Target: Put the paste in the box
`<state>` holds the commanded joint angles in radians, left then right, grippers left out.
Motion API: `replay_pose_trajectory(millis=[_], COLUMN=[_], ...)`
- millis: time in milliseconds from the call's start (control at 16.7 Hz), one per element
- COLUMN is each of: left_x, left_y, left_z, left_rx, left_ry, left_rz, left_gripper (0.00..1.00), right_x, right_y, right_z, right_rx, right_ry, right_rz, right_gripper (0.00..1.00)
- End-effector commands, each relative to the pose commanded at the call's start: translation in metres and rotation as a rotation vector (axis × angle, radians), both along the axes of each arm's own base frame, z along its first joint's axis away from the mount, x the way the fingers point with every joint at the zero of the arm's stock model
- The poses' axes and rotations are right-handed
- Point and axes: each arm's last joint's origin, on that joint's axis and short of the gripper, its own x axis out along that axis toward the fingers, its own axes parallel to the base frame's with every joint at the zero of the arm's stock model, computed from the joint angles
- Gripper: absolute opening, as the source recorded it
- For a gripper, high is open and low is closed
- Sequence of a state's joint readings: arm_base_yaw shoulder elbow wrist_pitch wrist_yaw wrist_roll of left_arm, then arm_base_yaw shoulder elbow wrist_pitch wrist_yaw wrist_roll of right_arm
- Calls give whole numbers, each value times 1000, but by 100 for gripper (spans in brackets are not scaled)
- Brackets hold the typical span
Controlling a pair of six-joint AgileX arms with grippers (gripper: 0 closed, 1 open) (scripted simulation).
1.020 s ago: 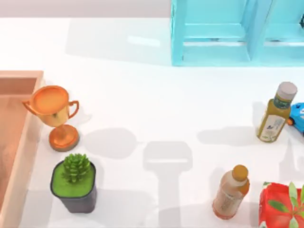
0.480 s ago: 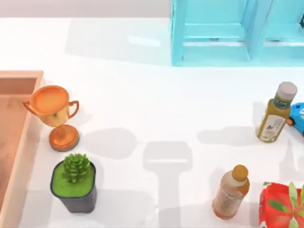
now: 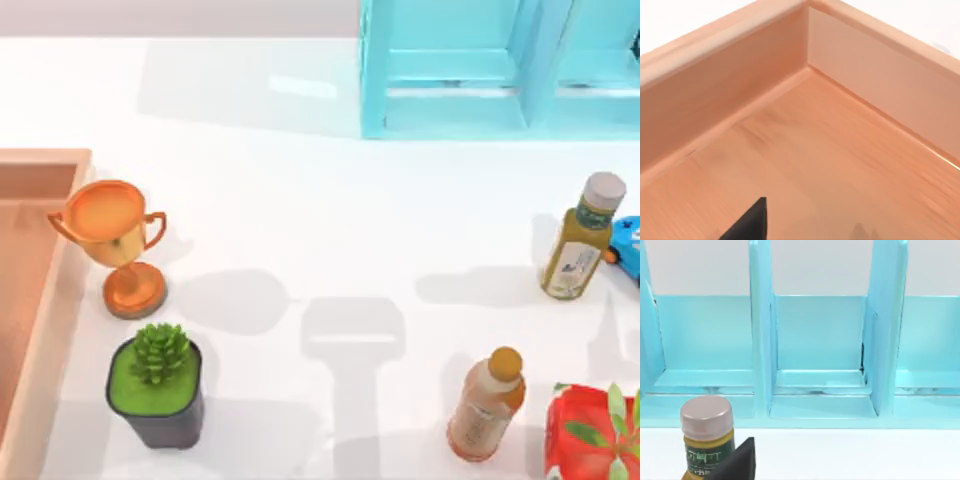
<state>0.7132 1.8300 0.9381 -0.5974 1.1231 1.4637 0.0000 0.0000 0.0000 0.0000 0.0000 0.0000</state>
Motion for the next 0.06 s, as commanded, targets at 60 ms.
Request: replay_pose_trajectory(millis=[60], left_x=[0], left_y=[0], left_z=[0], left_rx=[0], left_ry=[0], left_rz=[0], left_gripper=[100], right_x=[0], right_y=[0], right_z=[0], right_rx=[0], right_ry=[0], right_rz=[0], right_gripper=[100])
